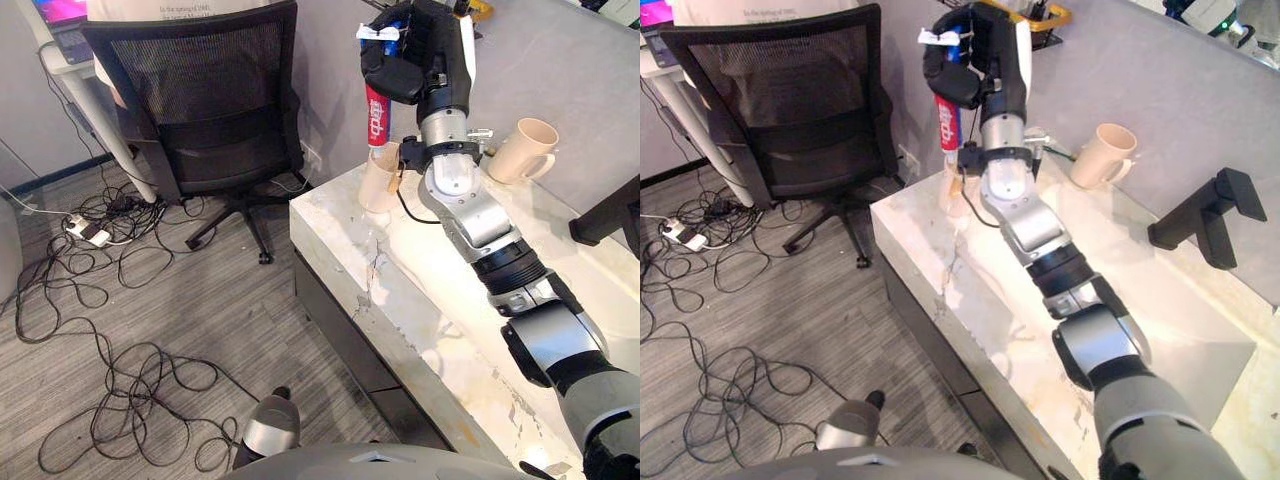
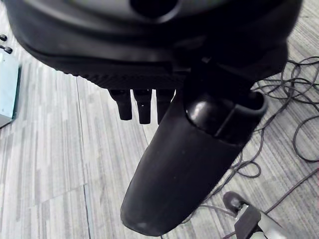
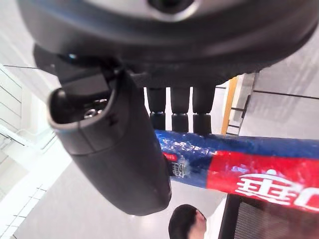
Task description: Organize the bathroom.
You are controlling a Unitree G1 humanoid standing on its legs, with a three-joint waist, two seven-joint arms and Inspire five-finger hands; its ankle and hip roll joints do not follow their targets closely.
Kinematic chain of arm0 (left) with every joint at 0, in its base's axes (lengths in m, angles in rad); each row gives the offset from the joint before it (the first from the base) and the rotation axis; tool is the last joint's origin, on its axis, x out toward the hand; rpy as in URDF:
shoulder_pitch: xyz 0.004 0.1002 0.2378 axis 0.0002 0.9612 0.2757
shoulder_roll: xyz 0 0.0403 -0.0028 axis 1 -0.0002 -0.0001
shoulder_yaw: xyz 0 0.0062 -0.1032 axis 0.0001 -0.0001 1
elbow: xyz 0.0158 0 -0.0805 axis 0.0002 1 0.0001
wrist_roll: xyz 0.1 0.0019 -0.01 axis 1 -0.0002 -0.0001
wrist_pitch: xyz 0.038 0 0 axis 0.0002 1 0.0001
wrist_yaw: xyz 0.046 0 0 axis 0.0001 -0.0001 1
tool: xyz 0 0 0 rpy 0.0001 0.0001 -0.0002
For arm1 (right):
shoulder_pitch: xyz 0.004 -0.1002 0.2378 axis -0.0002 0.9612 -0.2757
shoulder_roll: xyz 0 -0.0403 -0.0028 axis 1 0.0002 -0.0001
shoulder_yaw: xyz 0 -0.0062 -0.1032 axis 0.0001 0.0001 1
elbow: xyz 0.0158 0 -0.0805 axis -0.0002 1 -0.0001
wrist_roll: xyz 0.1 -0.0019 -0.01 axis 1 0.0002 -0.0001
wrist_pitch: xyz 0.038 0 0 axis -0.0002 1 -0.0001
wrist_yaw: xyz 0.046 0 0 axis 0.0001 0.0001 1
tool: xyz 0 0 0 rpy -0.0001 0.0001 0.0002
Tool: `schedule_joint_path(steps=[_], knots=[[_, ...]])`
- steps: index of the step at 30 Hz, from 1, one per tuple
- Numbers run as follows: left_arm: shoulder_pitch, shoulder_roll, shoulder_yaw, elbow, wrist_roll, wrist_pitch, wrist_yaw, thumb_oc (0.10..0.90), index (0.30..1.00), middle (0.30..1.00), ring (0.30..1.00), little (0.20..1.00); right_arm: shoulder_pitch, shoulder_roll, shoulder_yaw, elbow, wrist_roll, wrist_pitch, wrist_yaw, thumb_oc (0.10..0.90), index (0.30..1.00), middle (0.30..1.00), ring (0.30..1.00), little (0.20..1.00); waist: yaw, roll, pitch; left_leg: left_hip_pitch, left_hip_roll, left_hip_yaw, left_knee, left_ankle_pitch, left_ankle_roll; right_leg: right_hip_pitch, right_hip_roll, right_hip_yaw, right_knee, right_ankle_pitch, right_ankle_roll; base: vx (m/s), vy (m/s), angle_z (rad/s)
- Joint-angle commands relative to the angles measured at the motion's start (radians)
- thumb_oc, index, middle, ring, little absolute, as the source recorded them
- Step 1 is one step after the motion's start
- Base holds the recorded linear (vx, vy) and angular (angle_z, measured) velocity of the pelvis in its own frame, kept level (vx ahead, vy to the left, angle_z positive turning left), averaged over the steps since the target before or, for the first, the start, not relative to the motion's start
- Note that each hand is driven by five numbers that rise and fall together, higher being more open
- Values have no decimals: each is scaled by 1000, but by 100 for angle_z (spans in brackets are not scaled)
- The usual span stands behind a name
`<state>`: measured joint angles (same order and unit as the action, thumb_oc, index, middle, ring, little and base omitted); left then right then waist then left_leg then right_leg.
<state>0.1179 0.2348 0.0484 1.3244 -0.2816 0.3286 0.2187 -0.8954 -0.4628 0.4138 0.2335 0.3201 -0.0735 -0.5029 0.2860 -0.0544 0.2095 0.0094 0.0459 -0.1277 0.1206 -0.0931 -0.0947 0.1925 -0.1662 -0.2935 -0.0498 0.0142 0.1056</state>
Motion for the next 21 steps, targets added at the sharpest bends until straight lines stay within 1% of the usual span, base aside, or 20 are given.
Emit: schedule_joint_path(steps=[1, 11, 17, 21], knots=[[58, 73, -76, 82, -5, 34, 20, 800, 900, 900, 900, 900, -193, -29, -81, -66, -61, -102, -28, 400, 300, 300, 300, 300, -12, 9, -115, 35, 95, 73, -82, 83, -25, -56, -76, 67, 133, -94, 63, 0, 0, 0], [61, 66, -74, 84, -4, 28, 32, 800, 900, 900, 900, 900, -184, -35, -94, -77, -51, -77, -26, 400, 300, 300, 300, 300, -8, 4, -112, 29, 94, 69, -76, 82, -26, -56, -78, 61, 137, -96, 63, 0, 0, 0], [64, 65, -79, 89, -4, 24, 36, 800, 900, 900, 900, 900, -182, -11, -89, -56, -42, -69, -28, 400, 300, 300, 300, 300, 2, 6, -99, 23, 92, 60, -64, 82, -26, -52, -79, 59, 139, -96, 62, 6, -1, 0], [60, 66, -86, 87, -3, 30, 36, 800, 900, 900, 900, 900, -182, -1, -88, -39, -58, -61, -24, 400, 300, 300, 300, 300, 9, 9, -87, 15, 88, 54, -56, 81, -25, -53, -85, 55, 145, -96, 64, 0, 0, 0]])
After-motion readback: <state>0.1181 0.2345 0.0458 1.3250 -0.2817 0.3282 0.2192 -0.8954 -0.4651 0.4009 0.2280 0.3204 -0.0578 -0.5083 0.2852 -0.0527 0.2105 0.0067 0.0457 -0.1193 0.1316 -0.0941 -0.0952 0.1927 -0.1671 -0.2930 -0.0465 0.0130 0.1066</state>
